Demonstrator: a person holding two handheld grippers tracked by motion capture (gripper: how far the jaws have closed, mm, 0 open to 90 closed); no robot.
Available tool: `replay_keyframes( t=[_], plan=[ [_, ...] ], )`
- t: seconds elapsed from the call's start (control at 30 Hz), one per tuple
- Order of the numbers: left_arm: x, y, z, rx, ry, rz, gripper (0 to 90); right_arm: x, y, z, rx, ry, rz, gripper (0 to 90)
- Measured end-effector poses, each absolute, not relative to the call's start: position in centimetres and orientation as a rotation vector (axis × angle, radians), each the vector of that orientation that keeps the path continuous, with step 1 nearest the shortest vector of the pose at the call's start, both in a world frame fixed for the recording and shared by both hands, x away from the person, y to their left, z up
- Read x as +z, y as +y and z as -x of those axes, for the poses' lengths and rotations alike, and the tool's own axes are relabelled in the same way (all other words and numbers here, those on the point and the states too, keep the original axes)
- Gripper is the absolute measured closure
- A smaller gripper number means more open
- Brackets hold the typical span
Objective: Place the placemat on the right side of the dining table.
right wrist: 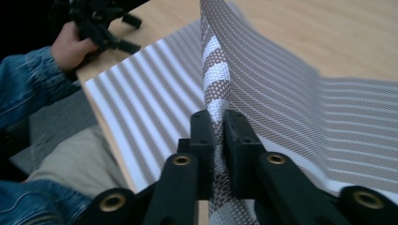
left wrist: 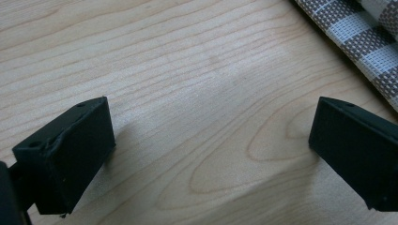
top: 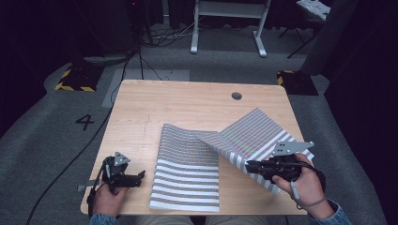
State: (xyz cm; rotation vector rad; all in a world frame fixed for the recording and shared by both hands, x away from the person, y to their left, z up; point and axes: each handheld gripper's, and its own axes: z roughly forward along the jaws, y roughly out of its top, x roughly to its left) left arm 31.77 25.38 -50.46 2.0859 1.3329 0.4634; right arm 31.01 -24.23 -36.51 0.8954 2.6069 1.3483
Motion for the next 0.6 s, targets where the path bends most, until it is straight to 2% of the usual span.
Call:
replay_keyframes(
  t=[0.07,0.13,0.27,0.4,0.6],
  plan=[
    [-50.5,25.4,-31.8,0.463,1.332,-2.085,0.6,-37.1,-23.8,-30.8,1.384,2.662,-0.864,55.1],
    [-50.5,25.4,-31.8,0.463,1.333,-2.086,0.6,-37.5,-23.4,-30.5,1.483,2.68,-0.856,44.1],
    [-50.5,25.4,-31.8,0.464,1.333,-2.085,0.6,-37.0,-25.0,-31.3,1.601,2.53,-0.964,38.6],
    [-50.5,25.4,-31.8,0.464,1.332,-2.085,0.7,-37.1,-28.2,-33.1,1.407,2.317,-1.124,38.3],
    [-50.5,25.4,-31.8,0.464,1.332,-2.085,0.6,-39.4,-32.6,-35.4,1.226,2.191,-1.302,37.5]
  ],
)
